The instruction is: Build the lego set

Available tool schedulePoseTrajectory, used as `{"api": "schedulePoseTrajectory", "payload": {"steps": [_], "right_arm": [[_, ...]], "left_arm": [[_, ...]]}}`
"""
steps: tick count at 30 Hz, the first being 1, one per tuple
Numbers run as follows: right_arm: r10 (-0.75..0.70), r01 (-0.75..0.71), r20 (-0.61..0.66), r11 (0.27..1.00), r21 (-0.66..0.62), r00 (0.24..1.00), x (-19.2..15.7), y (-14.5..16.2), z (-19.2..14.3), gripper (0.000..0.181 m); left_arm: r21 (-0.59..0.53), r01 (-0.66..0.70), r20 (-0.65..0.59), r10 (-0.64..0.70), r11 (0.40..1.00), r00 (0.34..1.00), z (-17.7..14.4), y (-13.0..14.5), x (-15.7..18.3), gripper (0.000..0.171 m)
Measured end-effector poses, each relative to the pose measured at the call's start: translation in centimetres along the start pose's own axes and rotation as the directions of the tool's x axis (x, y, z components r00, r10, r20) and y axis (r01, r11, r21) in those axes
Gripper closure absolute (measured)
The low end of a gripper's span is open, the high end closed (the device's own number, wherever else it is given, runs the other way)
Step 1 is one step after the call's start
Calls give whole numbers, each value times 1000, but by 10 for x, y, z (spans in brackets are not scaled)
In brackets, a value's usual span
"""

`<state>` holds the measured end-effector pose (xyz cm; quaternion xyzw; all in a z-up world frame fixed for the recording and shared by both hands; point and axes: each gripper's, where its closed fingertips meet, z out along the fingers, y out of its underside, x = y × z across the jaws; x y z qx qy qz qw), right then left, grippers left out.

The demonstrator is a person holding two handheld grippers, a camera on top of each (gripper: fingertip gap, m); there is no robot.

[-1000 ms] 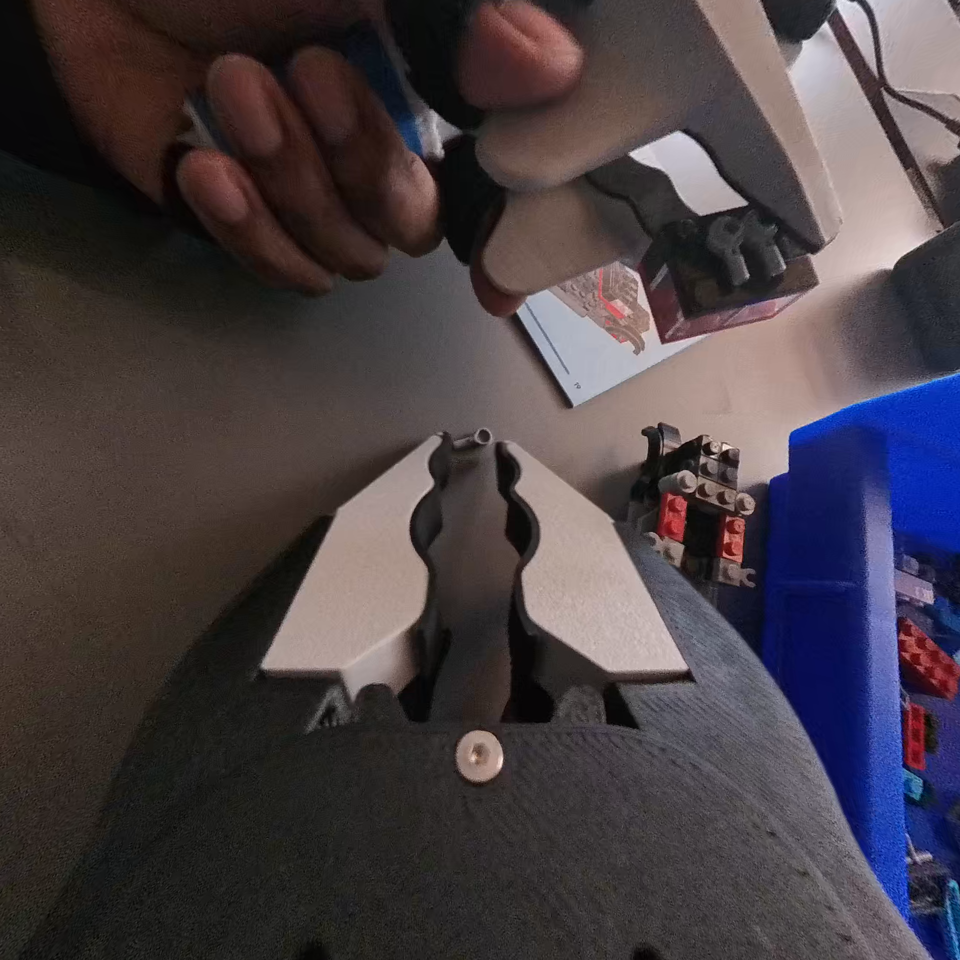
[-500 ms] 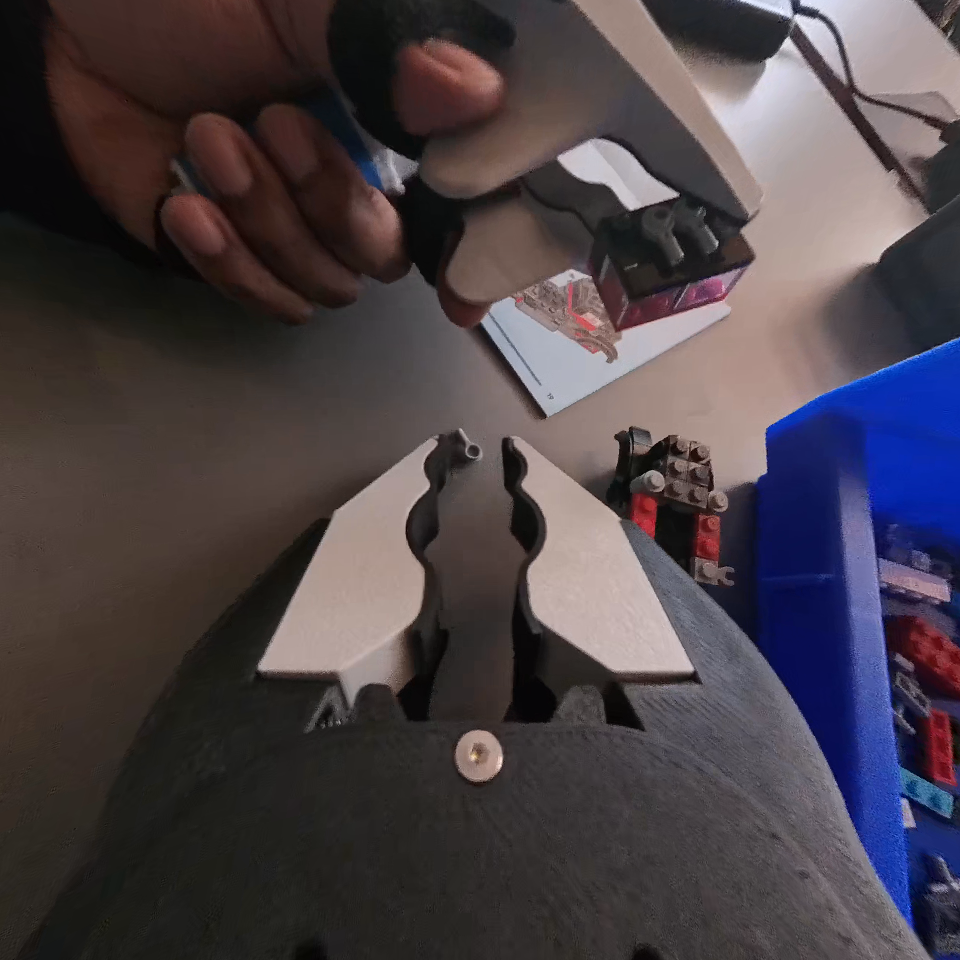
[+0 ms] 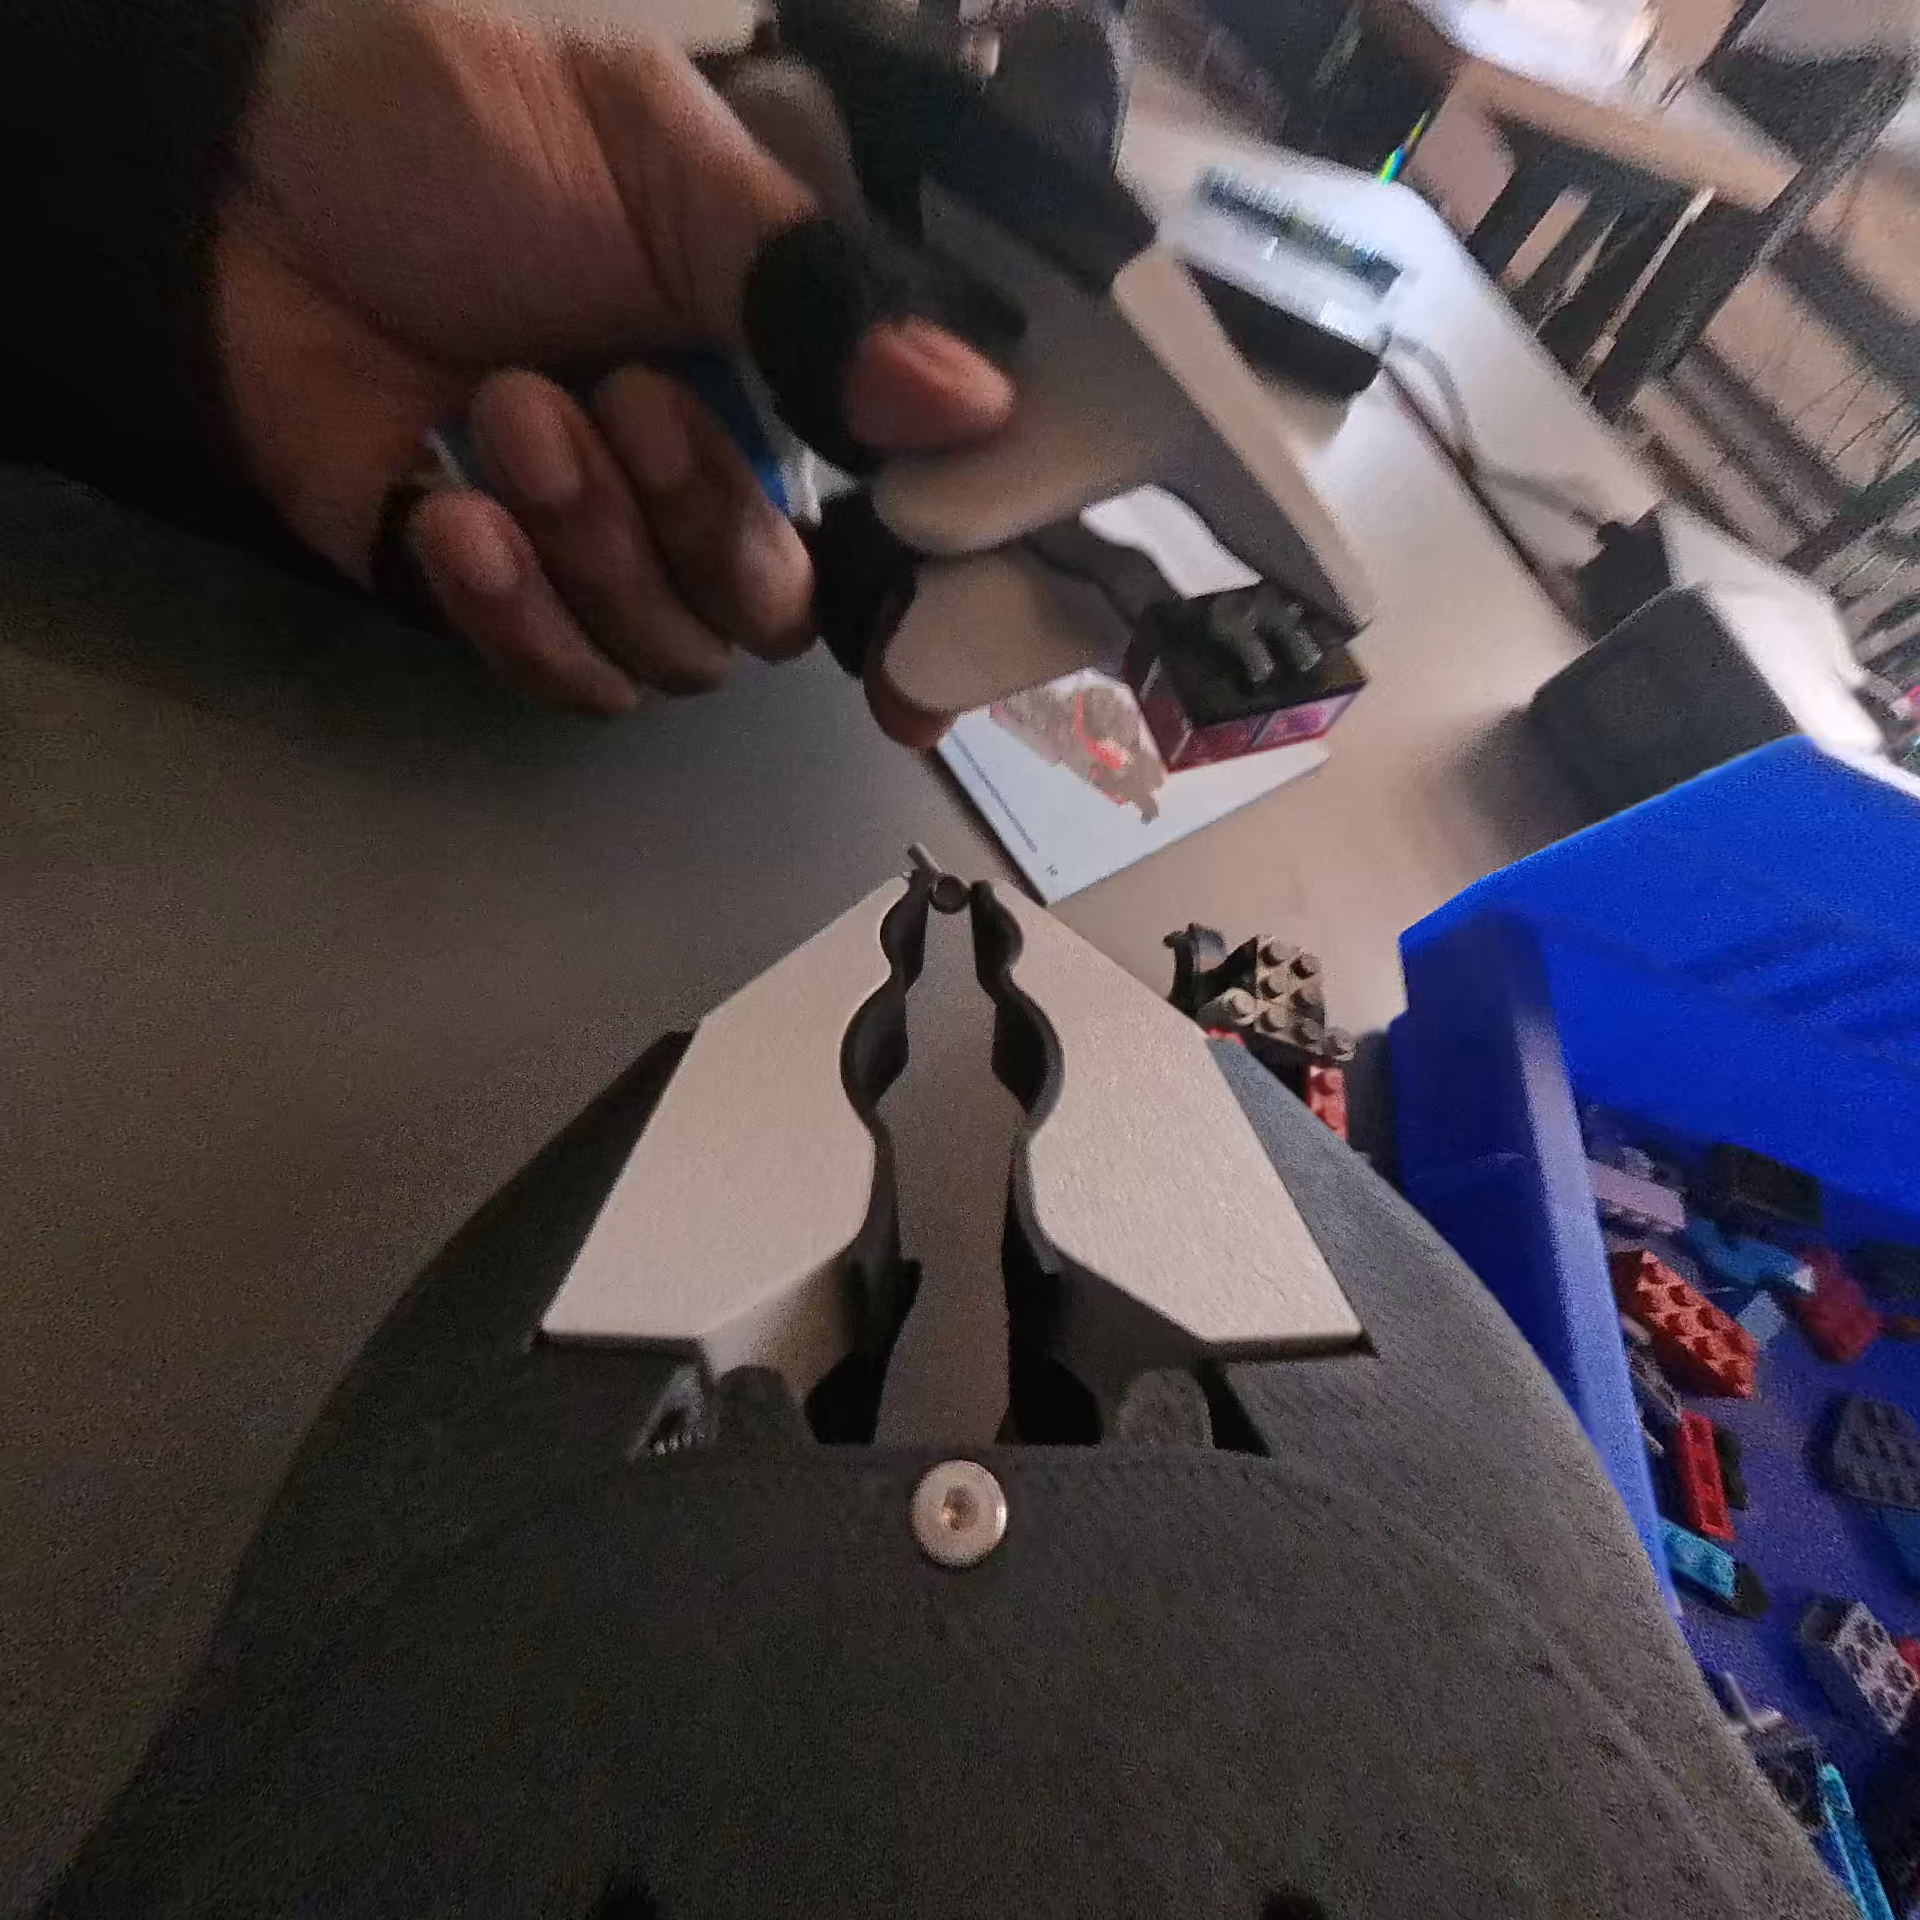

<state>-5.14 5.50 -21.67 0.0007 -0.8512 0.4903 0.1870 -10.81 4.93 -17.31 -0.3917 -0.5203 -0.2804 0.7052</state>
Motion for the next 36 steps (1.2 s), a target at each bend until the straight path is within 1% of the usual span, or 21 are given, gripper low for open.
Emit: {"api": "schedulePoseTrajectory", "payload": {"steps": [3, 5, 9, 11, 13, 17, 21, 25, 28, 34, 36], "right_arm": [[-32, 34, -18, 991, 127, 999, -2, -14, -15, 169], [-53, 56, -24, 989, 133, 998, -3, -13, -18, 165], [-28, 30, -22, 996, 82, 999, 3, -4, -18, 161], [0, 0, -28, 1000, 22, 1000, 11, 8, -20, 161], [59, -59, -14, 997, -46, 998, 16, 21, -20, 161], [124, -127, -30, 982, -142, 992, 20, 36, -18, 161], [148, -159, -67, 961, -228, 987, 20, 47, -12, 162], [217, -236, -96, 934, -268, 971, 16, 48, -5, 164], [198, -230, -135, 928, -292, 971, 19, 50, -2, 164], [168, -167, -22, 946, -277, 986, 0, 38, 9, 164], [124, -111, 34, 958, -263, 992, -10, 33, 10, 164]], "left_arm": [[4, -2, 2, 2, 1000, 1000, -1, -1, 0, 148], [4, -3, 6, 3, 1000, 1000, -1, -1, -1, 148], [10, 13, 1, -13, 1000, 1000, -1, -2, -1, 148], [11, 17, 0, -17, 1000, 1000, -2, -3, -1, 148], [13, 21, -2, -21, 1000, 1000, -2, -3, -2, 148], [11, 17, 0, -17, 1000, 1000, -2, -3, -2, 148], [10, 15, 2, -15, 1000, 1000, -2, -2, -2, 148], [7, 21, 11, -21, 1000, 1000, -2, -1, -3, 148], [7, 27, 10, -27, 1000, 1000, -2, -1, -3, 148], [-1, 35, 6, -35, 999, 999, -1, 2, -2, 148], [-4, 37, 4, -37, 999, 999, 0, 2, -1, 148]]}}
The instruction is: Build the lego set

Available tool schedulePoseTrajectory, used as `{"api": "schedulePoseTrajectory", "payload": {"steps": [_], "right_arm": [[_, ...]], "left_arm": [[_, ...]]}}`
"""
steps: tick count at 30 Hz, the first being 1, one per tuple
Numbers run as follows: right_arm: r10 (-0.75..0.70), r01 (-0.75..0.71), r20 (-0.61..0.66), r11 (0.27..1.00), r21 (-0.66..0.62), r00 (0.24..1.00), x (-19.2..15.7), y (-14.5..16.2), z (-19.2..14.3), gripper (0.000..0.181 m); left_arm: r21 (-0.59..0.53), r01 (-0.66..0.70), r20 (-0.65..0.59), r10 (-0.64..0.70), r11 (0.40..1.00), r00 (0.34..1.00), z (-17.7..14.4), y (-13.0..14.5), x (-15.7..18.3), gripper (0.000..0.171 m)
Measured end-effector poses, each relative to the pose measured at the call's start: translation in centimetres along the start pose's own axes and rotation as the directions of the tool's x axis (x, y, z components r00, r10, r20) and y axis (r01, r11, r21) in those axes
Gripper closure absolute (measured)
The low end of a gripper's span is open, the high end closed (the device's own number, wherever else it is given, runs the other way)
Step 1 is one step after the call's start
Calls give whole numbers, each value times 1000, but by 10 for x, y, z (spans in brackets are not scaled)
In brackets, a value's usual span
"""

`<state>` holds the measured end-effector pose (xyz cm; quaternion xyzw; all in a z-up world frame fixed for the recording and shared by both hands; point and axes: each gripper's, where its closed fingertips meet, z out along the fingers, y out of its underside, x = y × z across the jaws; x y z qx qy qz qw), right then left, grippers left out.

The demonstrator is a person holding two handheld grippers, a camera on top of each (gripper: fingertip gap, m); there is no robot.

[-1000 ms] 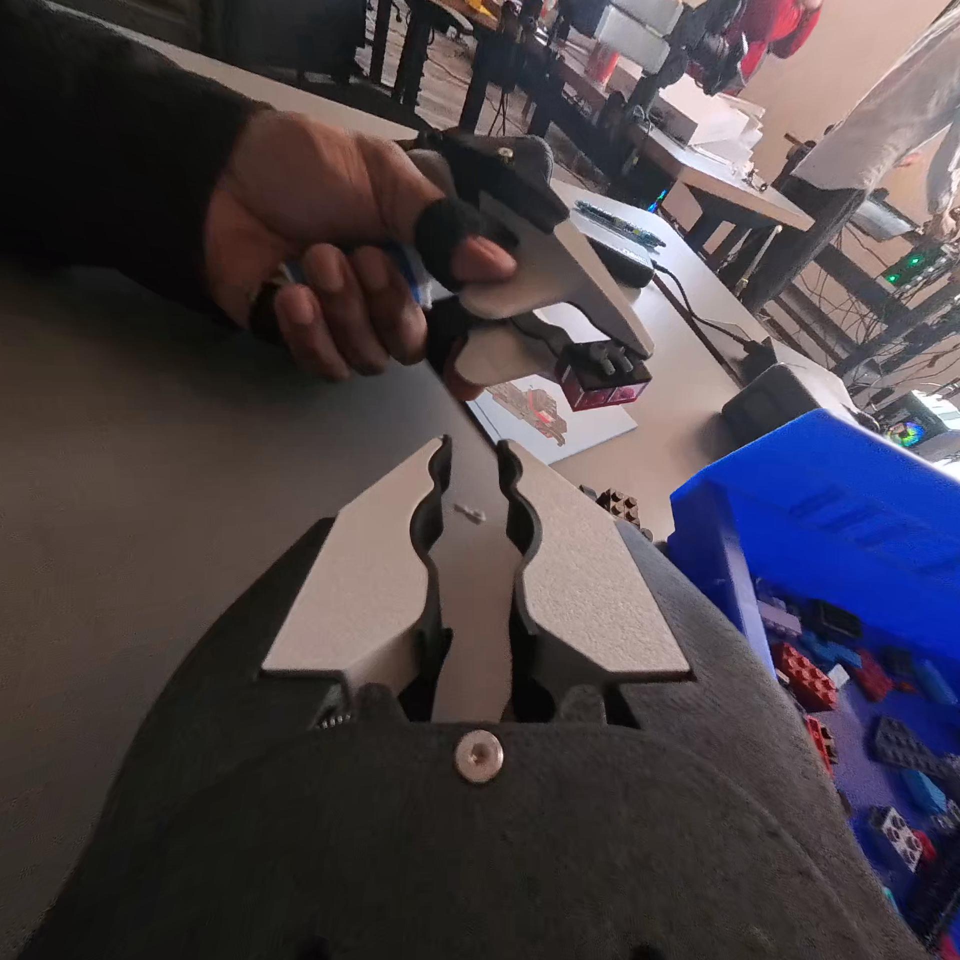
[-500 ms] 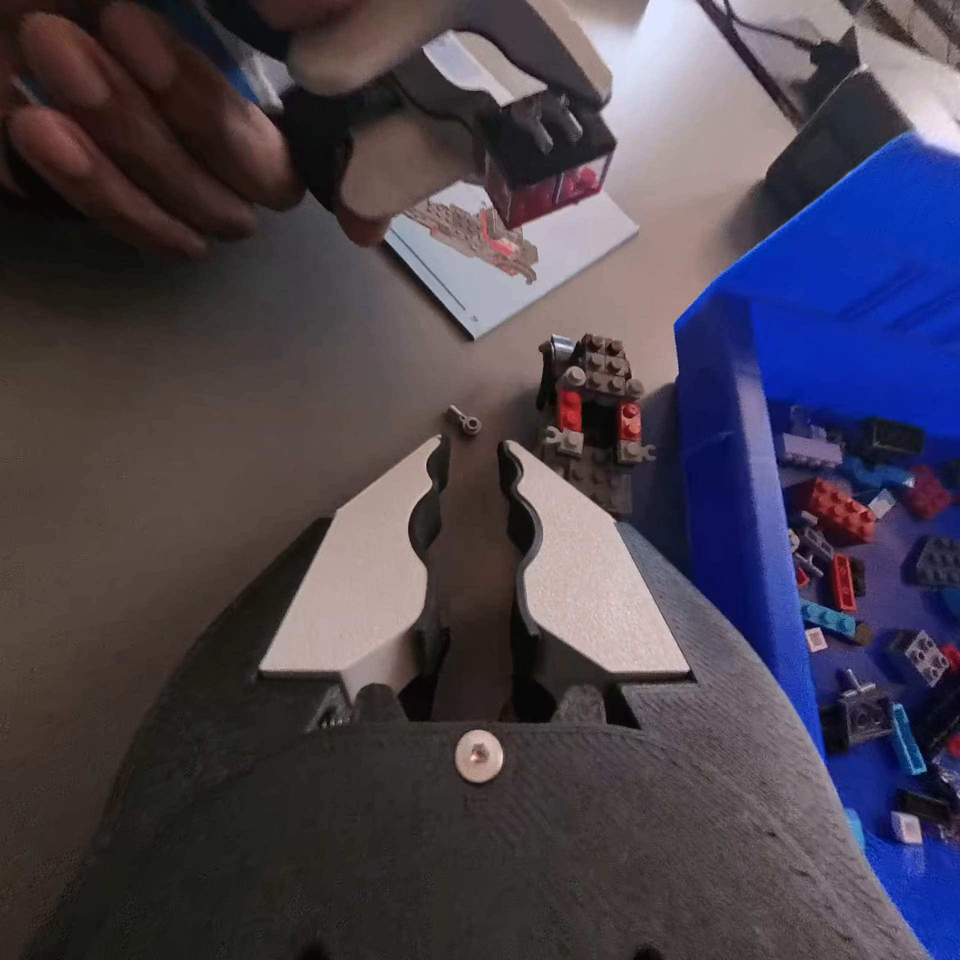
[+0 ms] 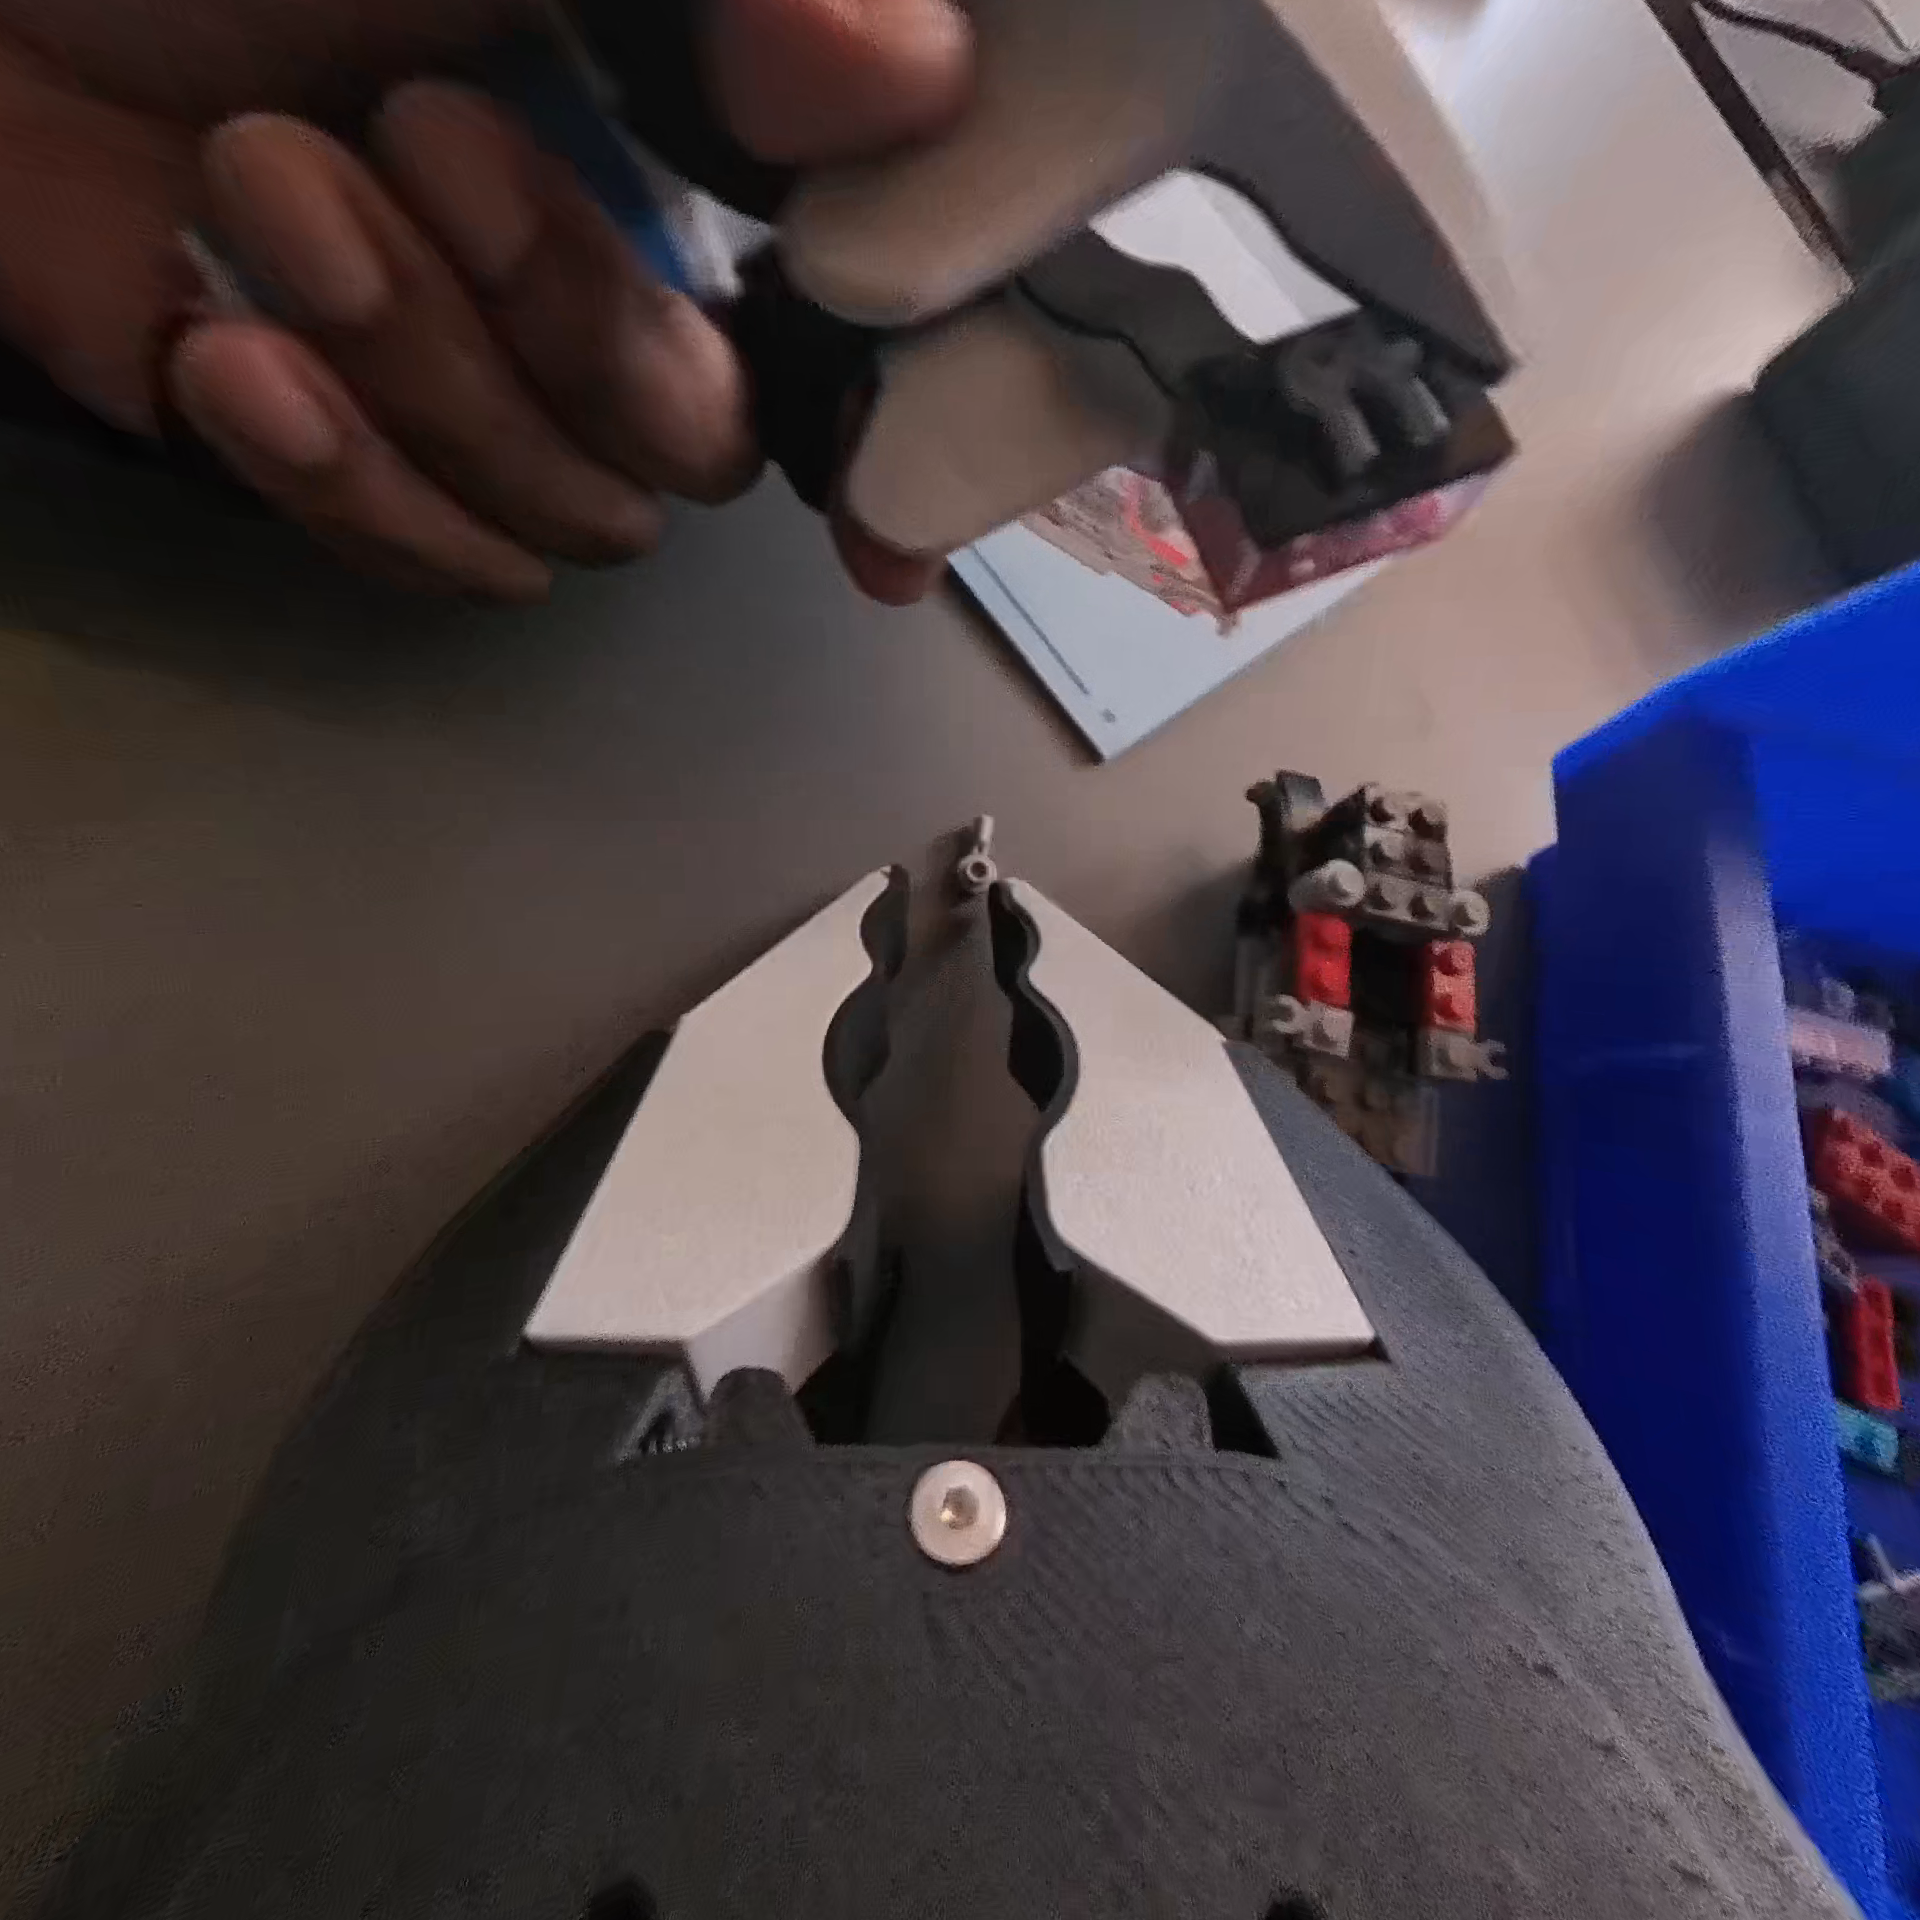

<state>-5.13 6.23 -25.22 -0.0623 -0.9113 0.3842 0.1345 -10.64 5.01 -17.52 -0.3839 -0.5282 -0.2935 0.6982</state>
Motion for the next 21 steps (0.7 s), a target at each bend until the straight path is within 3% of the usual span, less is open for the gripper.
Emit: {"api": "schedulePoseTrajectory", "payload": {"steps": [3, 10, 21], "right_arm": [[-44, 43, 36, 999, 14, 998, -8, -1, -1, 163], [31, -31, -16, 1000, 0, 999, 4, 0, 0, 157], [14, -15, 49, 1000, 22, 999, -10, -7, 1, 158]], "left_arm": [[2, 1, 0, -1, 1000, 1000, -1, -1, 1, 148], [3, 13, 16, -13, 1000, 1000, -1, 1, -1, 148], [20, 25, 37, -26, 999, 999, -3, -1, -4, 148]]}}
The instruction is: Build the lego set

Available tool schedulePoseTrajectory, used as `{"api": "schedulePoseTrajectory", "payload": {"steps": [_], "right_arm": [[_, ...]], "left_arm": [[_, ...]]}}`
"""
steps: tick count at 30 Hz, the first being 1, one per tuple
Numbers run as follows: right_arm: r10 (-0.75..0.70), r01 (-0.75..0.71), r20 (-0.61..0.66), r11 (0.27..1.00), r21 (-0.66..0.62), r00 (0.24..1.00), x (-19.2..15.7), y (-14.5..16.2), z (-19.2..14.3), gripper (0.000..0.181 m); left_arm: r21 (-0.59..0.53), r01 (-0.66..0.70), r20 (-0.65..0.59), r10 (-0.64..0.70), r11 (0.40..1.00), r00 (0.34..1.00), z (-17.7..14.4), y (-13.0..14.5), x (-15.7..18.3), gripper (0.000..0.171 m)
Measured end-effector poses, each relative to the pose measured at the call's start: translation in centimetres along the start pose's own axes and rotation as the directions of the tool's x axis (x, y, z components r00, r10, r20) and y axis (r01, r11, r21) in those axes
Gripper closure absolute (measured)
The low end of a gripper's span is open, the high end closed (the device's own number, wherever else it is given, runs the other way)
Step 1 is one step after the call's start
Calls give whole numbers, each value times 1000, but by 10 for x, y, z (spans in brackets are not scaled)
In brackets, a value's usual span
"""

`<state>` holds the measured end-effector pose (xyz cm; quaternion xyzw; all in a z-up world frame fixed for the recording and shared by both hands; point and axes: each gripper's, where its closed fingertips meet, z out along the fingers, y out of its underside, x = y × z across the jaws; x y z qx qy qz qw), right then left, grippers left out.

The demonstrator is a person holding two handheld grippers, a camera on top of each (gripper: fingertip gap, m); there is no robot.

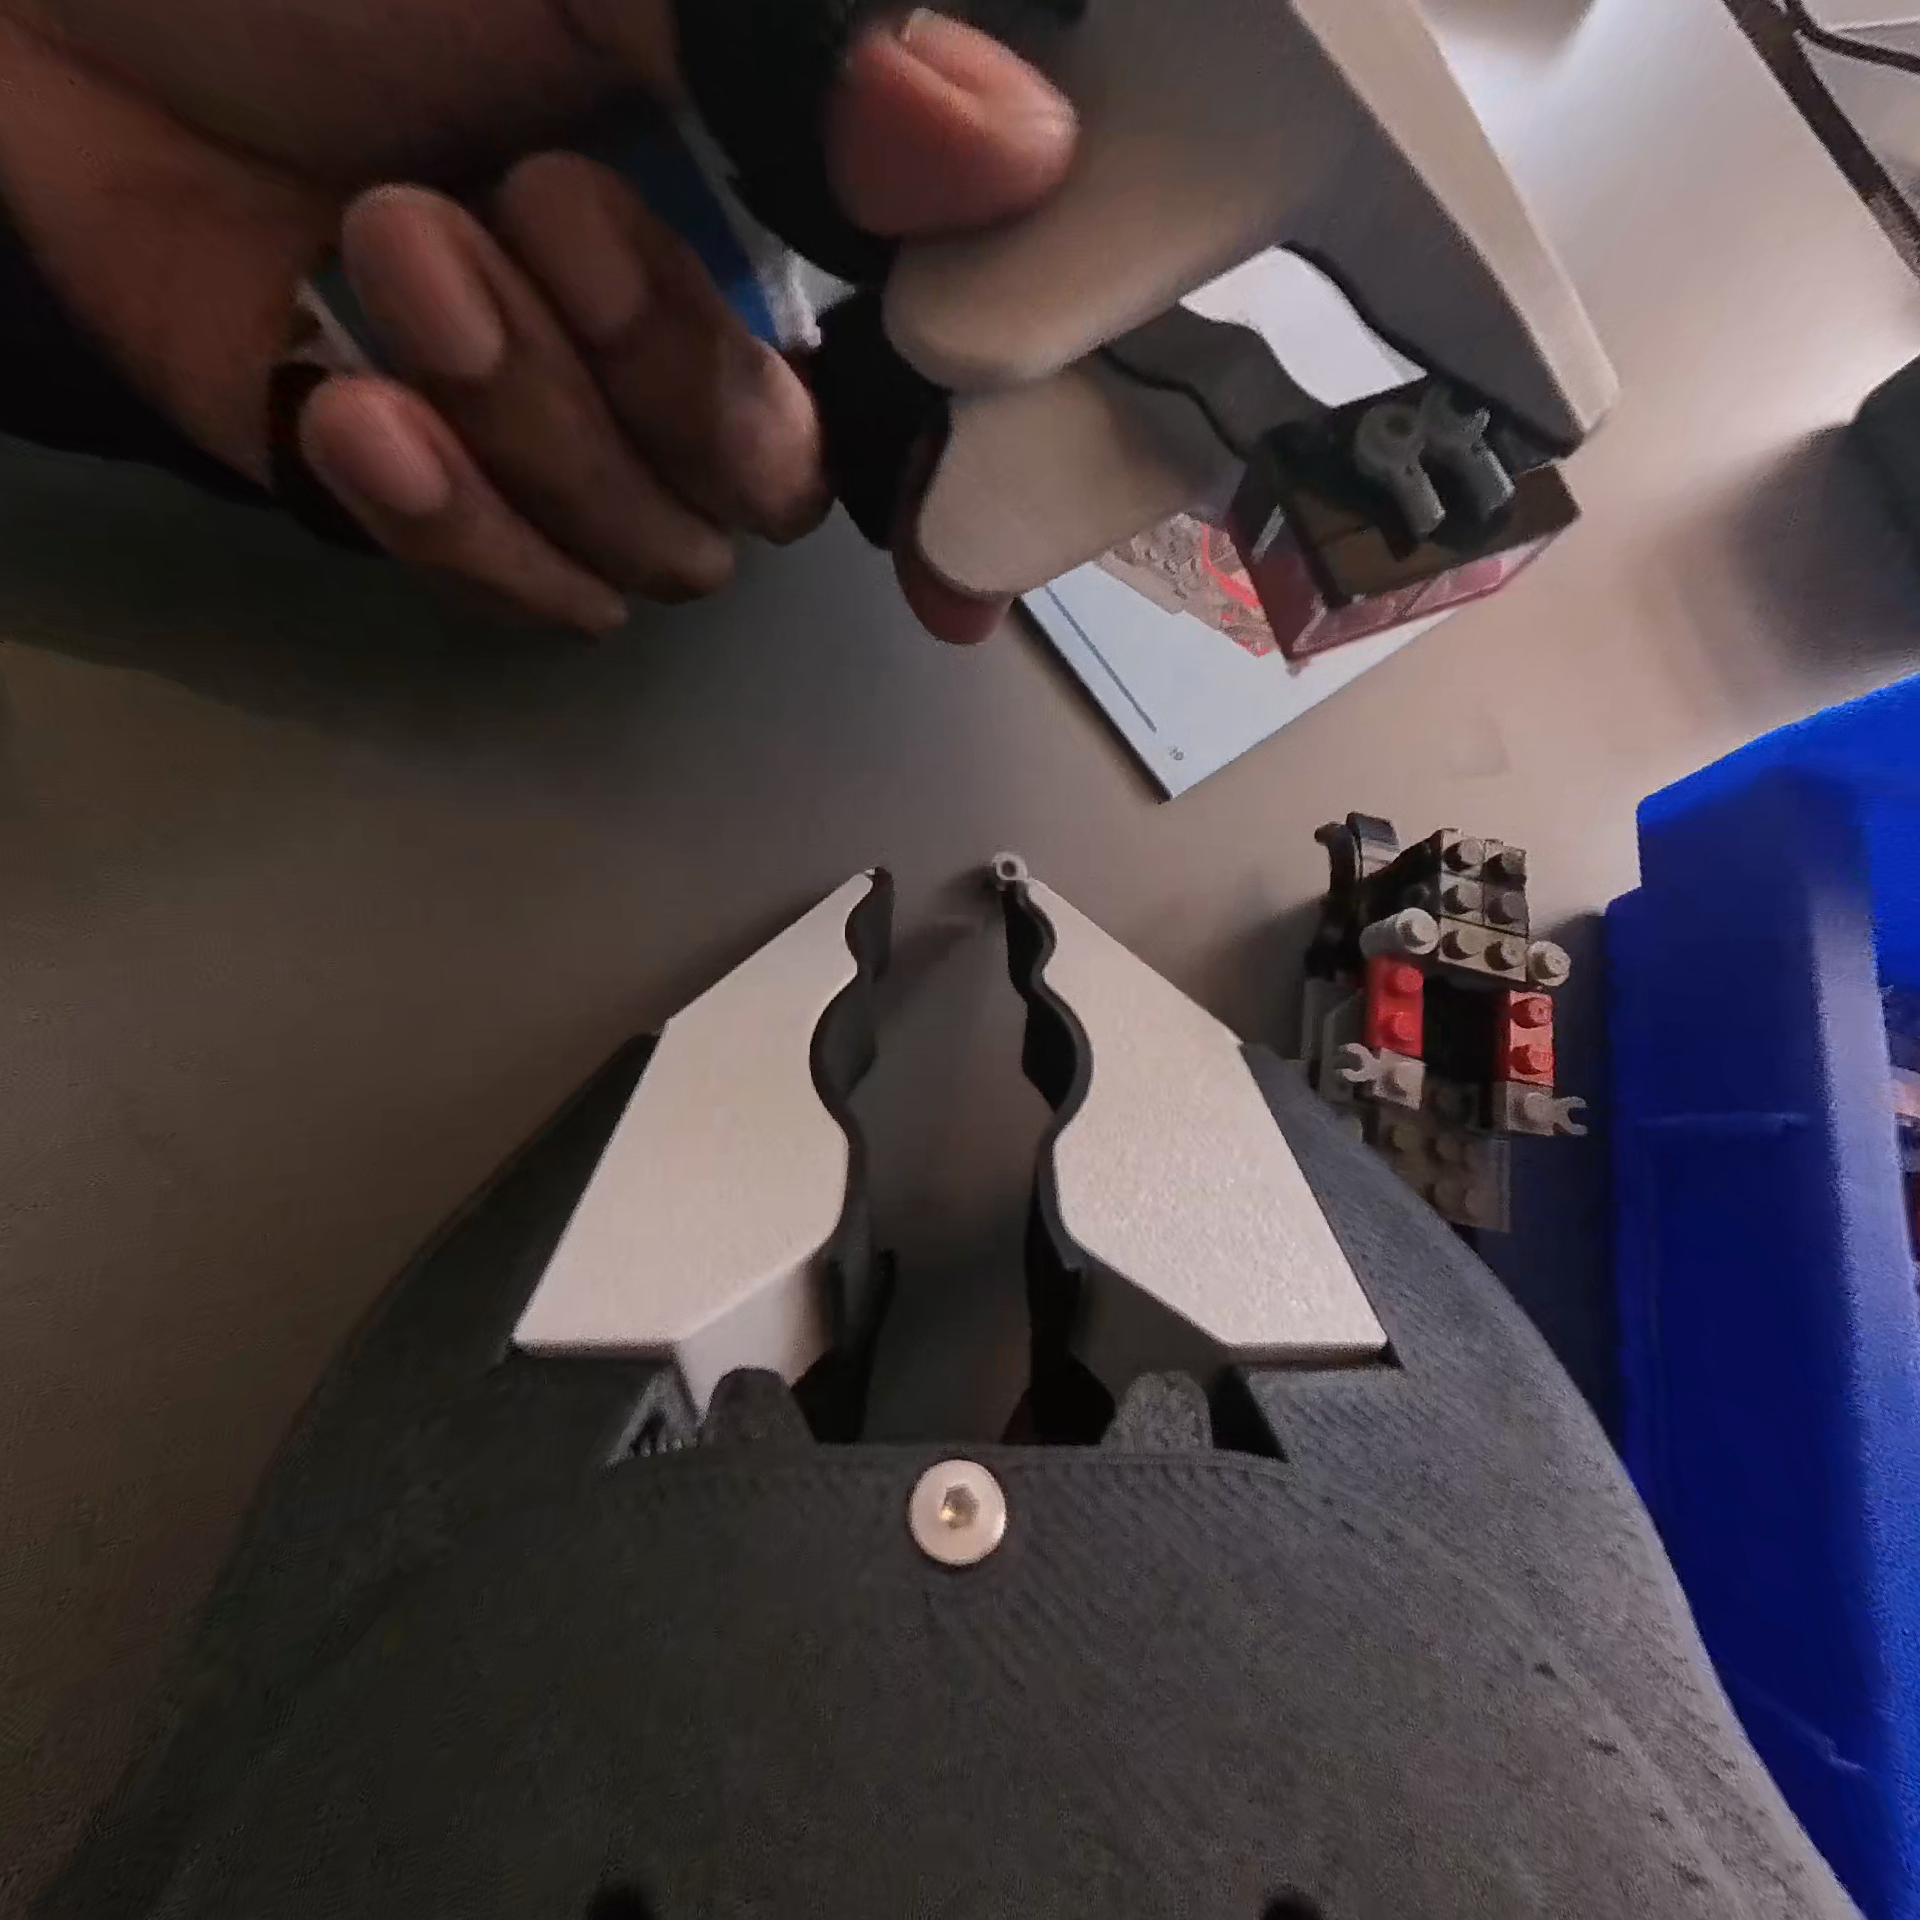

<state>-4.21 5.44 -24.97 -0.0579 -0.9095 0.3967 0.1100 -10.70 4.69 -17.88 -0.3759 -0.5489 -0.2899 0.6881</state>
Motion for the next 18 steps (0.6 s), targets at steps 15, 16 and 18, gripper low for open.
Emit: {"api": "schedulePoseTrajectory", "payload": {"steps": [15, 16, 18], "right_arm": [[-32, 31, -30, 999, -18, 999, 16, 2, 4, 163], [-29, 28, -30, 999, -20, 999, 16, 2, 5, 163], [-31, 31, -30, 999, -21, 999, 16, 2, 5, 164]], "left_arm": [[-7, 2, 0, -2, 1000, 1000, 1, 2, 0, 148], [-8, 3, 1, -3, 1000, 1000, 1, 2, -1, 148], [-8, 5, 3, -5, 1000, 1000, 1, 2, -1, 148]]}}
